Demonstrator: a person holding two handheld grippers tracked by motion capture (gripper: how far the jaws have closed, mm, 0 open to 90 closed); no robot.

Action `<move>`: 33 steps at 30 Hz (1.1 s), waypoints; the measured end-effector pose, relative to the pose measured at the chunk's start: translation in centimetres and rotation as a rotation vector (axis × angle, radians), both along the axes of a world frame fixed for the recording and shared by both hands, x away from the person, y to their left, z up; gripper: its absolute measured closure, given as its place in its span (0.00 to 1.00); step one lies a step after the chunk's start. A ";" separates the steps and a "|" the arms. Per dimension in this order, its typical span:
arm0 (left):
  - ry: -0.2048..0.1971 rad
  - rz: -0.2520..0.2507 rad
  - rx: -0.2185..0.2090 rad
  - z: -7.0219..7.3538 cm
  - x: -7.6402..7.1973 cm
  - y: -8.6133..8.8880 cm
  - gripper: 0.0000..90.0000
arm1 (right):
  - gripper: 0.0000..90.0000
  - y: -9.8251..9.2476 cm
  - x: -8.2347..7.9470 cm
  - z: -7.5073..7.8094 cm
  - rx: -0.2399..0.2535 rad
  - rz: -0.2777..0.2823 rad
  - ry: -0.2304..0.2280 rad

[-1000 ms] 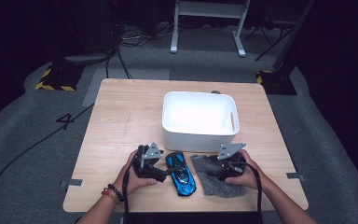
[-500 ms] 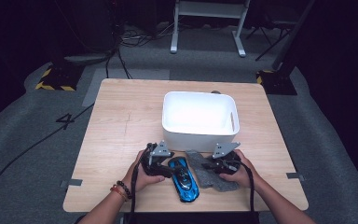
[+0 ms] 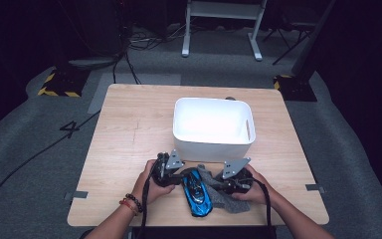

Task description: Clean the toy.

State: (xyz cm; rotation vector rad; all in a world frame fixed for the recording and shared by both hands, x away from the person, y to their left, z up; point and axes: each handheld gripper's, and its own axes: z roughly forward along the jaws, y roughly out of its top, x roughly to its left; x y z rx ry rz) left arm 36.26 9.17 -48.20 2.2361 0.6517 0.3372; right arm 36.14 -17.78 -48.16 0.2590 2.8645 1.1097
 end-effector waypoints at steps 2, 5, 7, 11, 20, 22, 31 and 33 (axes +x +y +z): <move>0.003 0.001 -0.001 0.0 0.0 0.0 0.68 | 0.85 -0.2 -0.5 0.1 -0.012 0.026 0.011; -0.002 0.006 -0.001 0.0 0.0 0.0 0.67 | 0.85 -0.7 -1.4 0.2 -0.035 0.073 0.027; 0.001 0.006 -0.007 0.0 0.0 0.1 0.66 | 0.85 -1.0 -2.1 0.5 -0.066 0.123 0.041; -0.005 0.008 0.000 0.0 0.0 0.0 0.66 | 0.84 -1.4 -3.2 0.9 -0.129 0.220 0.078; -0.001 0.013 -0.007 0.0 0.0 0.0 0.66 | 0.84 -0.8 -2.8 0.6 -0.103 0.181 0.043; -0.002 0.012 -0.007 0.0 0.0 0.0 0.67 | 0.85 -0.4 -2.3 0.5 -0.082 0.139 0.007; -0.007 0.007 -0.005 0.0 0.0 0.1 0.67 | 0.86 1.1 1.0 -0.4 0.018 -0.105 -0.070; -0.011 0.009 -0.001 0.0 -0.1 0.0 0.66 | 0.86 1.0 0.9 -0.4 0.019 -0.092 -0.060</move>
